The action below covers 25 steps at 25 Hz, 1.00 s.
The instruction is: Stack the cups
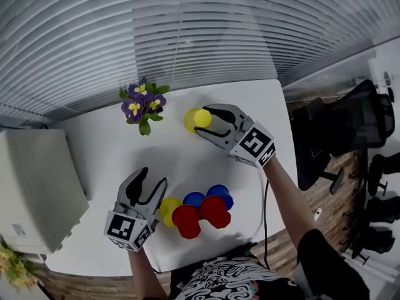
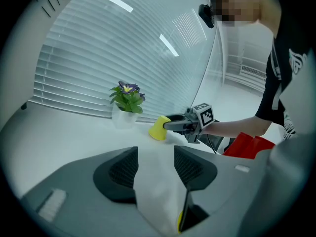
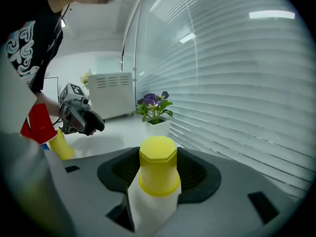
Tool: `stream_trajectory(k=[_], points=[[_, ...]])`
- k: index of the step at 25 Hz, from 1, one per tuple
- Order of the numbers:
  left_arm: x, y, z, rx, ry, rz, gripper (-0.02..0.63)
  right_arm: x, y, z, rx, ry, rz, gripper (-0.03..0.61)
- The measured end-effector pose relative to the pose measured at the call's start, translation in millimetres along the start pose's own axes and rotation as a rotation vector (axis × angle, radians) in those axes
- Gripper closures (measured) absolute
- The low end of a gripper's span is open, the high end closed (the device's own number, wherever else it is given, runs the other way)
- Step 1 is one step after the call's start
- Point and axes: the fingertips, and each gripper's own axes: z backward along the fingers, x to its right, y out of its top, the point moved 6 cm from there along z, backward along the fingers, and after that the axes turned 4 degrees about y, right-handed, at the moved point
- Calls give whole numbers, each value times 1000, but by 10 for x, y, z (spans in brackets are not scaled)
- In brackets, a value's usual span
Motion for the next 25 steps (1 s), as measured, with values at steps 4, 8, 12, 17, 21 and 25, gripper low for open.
stream_trajectory(k=[4, 8, 12, 17, 21, 25], points=[[-34, 0, 21, 5, 25, 4, 419, -65, -29, 90, 5, -78, -38, 347], [-42, 14, 38, 21, 51, -7, 416, -177, -60, 234, 13, -140, -73, 347], [-13, 70, 87, 44, 81, -21, 414, -298, -8, 428, 23, -200, -110, 347], [61, 167, 262, 71, 142, -41, 414, -507, 197, 759, 59, -268, -130, 347], [136, 237, 457, 103, 209, -59, 414, -741, 378, 1013, 87, -304, -120, 347], [312, 335, 651, 147, 256, -76, 414, -1008, 523, 1254, 109, -314, -101, 346]])
